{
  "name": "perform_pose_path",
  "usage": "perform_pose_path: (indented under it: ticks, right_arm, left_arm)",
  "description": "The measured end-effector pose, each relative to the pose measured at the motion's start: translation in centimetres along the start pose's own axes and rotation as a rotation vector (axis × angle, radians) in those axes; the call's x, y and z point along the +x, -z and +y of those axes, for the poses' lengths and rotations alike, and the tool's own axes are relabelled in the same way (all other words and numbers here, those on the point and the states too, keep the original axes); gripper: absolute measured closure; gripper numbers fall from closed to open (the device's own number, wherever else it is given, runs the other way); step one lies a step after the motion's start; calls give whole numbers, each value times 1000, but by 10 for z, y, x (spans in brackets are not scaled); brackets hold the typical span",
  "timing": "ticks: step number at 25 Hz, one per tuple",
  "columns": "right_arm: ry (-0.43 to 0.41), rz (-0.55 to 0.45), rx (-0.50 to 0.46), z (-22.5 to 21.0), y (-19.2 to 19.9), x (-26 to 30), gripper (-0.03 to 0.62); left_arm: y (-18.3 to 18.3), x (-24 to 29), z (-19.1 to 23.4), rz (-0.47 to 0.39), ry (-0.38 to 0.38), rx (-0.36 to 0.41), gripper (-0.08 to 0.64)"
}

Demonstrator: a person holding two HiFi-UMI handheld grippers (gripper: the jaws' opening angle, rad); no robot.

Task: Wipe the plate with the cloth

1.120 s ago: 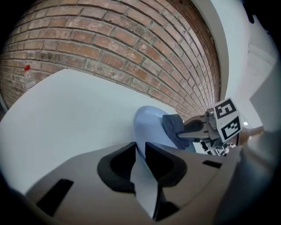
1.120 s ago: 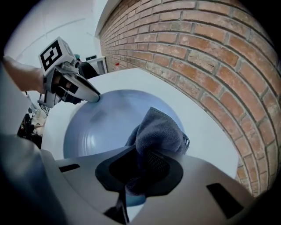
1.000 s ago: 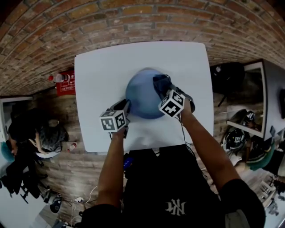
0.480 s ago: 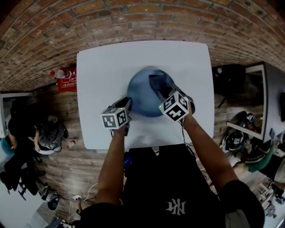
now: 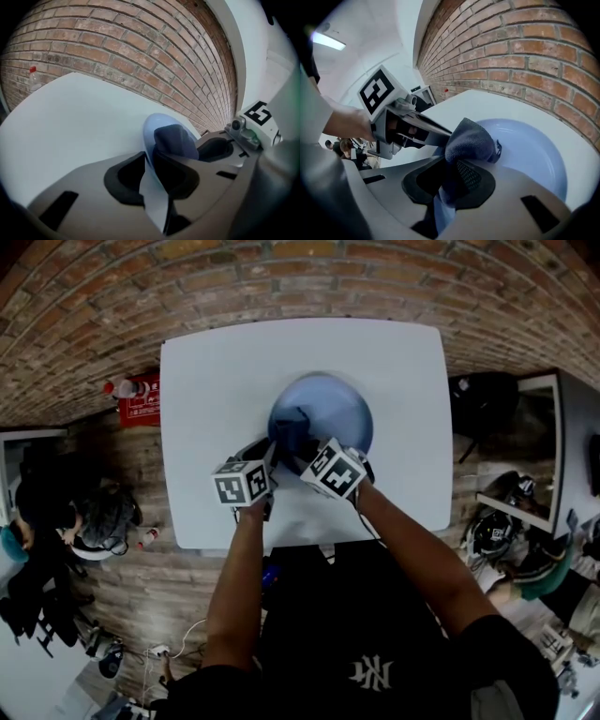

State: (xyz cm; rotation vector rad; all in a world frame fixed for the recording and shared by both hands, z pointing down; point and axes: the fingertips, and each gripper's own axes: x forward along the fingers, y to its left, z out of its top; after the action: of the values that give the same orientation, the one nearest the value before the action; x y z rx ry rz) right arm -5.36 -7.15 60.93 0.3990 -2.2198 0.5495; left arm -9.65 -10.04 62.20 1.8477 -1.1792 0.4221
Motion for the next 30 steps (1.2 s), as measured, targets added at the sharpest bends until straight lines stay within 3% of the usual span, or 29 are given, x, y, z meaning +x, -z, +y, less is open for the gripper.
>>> perform_pose_path:
  ticks: [8, 14, 24, 30]
  right_arm:
    - [9, 71, -52, 6, 16, 16, 526]
    - [21, 94, -161, 5, 17, 10, 526]
    - [68, 132, -147, -8, 34, -5, 526]
    - [123, 152, -131, -37, 47, -25, 526]
  left_arm:
    - [5, 3, 1, 13, -7, -1, 495]
    - [6, 4, -5, 22, 53, -49, 500]
    - [7, 1, -6, 24, 31, -22, 499]
    - [0, -2, -3, 17, 12, -16, 499]
